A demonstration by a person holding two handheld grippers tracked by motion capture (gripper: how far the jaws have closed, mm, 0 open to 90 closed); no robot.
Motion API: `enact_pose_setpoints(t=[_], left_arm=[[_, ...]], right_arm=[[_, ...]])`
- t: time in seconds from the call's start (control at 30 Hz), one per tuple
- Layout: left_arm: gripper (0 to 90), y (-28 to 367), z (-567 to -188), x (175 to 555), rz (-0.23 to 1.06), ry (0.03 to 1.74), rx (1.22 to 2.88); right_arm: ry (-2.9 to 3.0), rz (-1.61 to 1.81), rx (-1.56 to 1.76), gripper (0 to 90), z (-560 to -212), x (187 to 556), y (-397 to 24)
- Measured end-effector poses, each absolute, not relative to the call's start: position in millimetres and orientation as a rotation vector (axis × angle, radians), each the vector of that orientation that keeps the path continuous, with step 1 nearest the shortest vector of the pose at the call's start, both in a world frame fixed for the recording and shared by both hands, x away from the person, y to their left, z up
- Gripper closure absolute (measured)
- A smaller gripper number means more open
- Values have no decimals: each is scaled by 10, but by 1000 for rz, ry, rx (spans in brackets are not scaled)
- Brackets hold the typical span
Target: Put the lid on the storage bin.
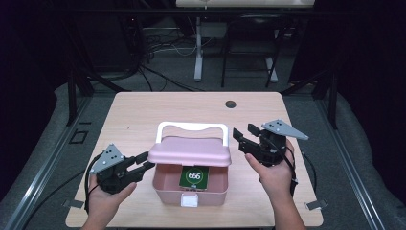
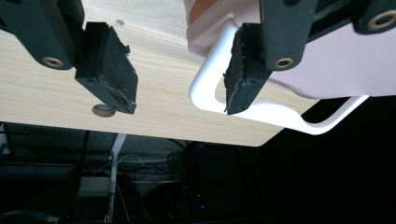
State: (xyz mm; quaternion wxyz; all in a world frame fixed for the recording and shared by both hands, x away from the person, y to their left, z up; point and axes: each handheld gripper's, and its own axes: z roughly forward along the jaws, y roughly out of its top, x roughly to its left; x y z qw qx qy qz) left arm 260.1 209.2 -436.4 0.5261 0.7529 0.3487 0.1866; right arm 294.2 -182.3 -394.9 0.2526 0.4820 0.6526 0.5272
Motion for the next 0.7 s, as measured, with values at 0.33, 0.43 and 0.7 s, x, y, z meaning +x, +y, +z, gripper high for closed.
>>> enact_pose_setpoints(t=[0.33, 0.43, 0.7], left_arm=[[669, 2094, -4397, 2570, 442, 835, 1814], [667, 2089, -4420, 2550, 446, 833, 1819], [662, 2101, -4473, 2516, 436, 830, 1849]], right_arm=[[1784, 1430, 1309, 433, -3965, 2939, -1813], [1788, 1430, 1312, 432, -3967, 2936, -1810], [1788, 1433, 1317, 430, -3972, 2915, -1825]])
